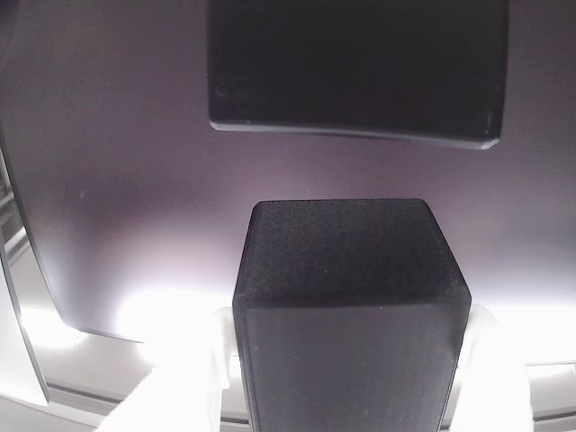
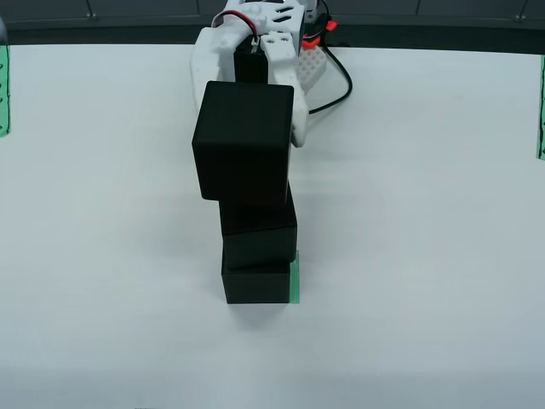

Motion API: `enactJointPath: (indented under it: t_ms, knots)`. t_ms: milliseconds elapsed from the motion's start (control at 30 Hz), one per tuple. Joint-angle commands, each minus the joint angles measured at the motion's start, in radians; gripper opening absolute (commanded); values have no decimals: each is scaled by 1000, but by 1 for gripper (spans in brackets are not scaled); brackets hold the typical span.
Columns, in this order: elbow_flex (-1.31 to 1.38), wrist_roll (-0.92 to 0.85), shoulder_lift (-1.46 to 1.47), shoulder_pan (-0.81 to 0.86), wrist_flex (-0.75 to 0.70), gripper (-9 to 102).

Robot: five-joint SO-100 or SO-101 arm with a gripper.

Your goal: Stack 3 Blocks on the chosen place.

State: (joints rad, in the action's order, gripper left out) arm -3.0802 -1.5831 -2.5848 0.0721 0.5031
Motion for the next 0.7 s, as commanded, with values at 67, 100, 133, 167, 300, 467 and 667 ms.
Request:
enactJointPath:
  t_ms: [67, 100, 133, 167, 300, 467, 667]
  knots:
    - [-11, -23, 51, 2, 48, 22]
    - [-14, -23, 55, 2, 52, 22]
    - [-17, -23, 60, 2, 58, 22]
    - [-21, -23, 64, 2, 63, 22]
    - [-48, -23, 74, 5, 95, 22]
    - [-61, -54, 95, 15, 100, 22]
    - [-61, -54, 114, 23, 87, 22]
